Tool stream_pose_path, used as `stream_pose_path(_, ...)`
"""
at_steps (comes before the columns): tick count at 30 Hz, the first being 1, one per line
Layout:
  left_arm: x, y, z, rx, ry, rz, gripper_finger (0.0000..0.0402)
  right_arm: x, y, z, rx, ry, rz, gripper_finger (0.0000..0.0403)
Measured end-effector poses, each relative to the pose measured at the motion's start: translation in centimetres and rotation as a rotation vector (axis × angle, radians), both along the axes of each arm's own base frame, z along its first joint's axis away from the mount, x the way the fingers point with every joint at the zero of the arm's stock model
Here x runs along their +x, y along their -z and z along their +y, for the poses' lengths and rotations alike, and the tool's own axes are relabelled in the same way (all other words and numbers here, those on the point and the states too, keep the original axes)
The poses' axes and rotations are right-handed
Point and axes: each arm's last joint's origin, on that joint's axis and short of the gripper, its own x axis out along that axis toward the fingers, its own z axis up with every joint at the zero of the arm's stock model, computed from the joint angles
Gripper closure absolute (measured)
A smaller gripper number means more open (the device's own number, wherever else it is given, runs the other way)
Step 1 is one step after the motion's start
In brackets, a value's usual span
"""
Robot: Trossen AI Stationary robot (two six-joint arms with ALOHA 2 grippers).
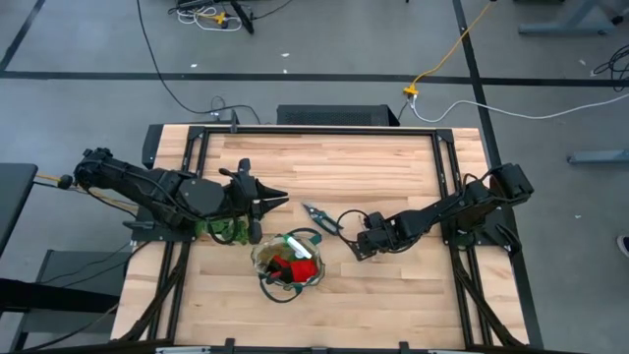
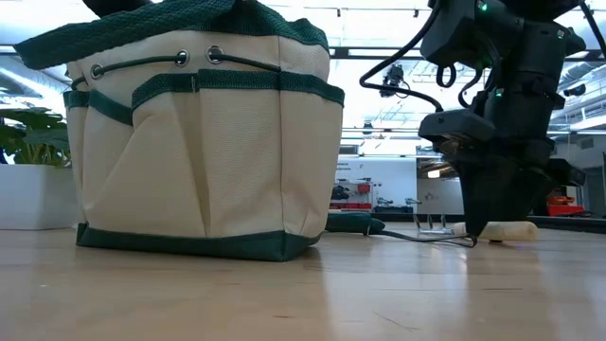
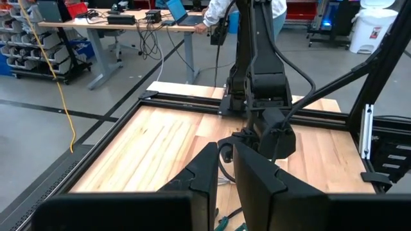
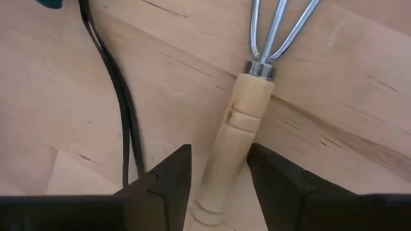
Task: Pick & Place Garden tools in Gardening bag
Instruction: Put the hand rake into the gardening bag
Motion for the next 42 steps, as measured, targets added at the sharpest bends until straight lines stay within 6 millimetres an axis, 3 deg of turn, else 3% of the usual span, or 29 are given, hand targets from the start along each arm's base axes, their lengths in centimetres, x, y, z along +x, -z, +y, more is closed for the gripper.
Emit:
stream_pose_path(5, 0.0, 0.0, 0.0, 0.0, 0.0, 0.0, 0.0346, -0.1, 0.1, 0.0, -0.007, -0.019, 0.009, 0.0267)
stream_pose_path(13, 0.0, 0.0, 0.0, -0.004, -0.001, -0.001, 0.0346, -0.1, 0.1, 0.0, -0.022, -0.077, 0.016, 0.0355)
stream_pose_path(26, 0.0, 0.0, 0.0, -0.011, -0.003, -0.003, 0.0346, -0.1, -0.3, 0.1, -0.071, -0.211, -0.002, 0.0357)
stream_pose_path(34, 0.0, 0.0, 0.0, -0.01, -0.003, -0.003, 0.0346, -0.7, -3.2, -0.4, -0.16, -0.273, -0.114, 0.0357)
stream_pose_path(42, 0.0, 0.0, 0.0, -0.011, -0.003, -0.003, 0.0346, -0.6, -7.7, 0.1, -0.218, -0.383, -0.435, 0.0357)
